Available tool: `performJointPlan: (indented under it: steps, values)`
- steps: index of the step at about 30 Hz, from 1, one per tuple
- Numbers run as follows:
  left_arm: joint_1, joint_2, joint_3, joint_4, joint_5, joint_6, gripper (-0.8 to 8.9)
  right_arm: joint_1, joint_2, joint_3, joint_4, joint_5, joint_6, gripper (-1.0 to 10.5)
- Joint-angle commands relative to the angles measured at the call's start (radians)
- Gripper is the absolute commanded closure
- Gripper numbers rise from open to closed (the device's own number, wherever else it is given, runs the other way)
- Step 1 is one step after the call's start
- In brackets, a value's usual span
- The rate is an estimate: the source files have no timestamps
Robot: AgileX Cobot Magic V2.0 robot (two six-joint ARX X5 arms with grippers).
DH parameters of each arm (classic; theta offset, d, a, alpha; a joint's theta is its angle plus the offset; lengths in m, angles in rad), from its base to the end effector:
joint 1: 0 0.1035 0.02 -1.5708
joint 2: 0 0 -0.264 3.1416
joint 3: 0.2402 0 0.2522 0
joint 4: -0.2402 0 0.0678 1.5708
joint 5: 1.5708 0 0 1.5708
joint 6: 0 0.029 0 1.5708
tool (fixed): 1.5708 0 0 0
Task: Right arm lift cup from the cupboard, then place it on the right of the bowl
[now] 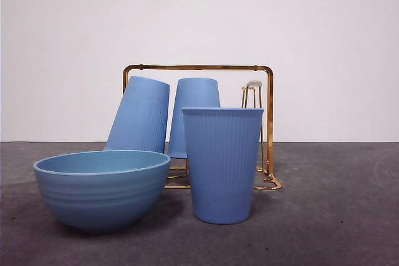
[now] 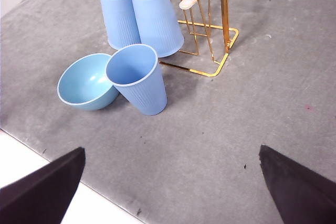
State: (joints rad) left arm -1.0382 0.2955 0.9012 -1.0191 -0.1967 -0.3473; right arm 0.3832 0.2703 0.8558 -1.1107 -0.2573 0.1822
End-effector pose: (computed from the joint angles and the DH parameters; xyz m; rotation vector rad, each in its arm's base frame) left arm 0.0165 -0.0168 0.3305 -0.0772 0.4839 -0.7549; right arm 0.0153 0.0141 0.3113 0.1382 0.5882 0.5749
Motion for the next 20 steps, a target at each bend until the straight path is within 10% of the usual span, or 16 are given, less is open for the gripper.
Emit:
performJointPlan:
  steps: [1,2,4,14,20]
  values:
    - [-0.009,-0.037,-0.009,-0.001,-0.026,-0.019,3.39,0.002,0.0,0.01,0.01,0.0,-0.011,3.9]
    - [-0.009,-0.043,-0.009,-0.011,-0.025,-0.022,4.96,0.002,0.0,0.01,0.01,0.0,-0.011,4.4]
    - [-0.009,-0.042,-0.009,-0.026,-0.026,-0.024,7.84,0.002,0.0,0.01,0.01,-0.001,-0.015,9.4]
    - [-0.005,-0.056,-0.027,0.019,-0.028,-0.047,7.98,0.002,0.0,0.01,0.01,-0.003,-0.015,9.1]
    - [0.327,-0.081,-0.173,0.232,-0.044,0.18,7.95,0.002,0.0,0.01,0.01,-0.003,-0.015,9.1]
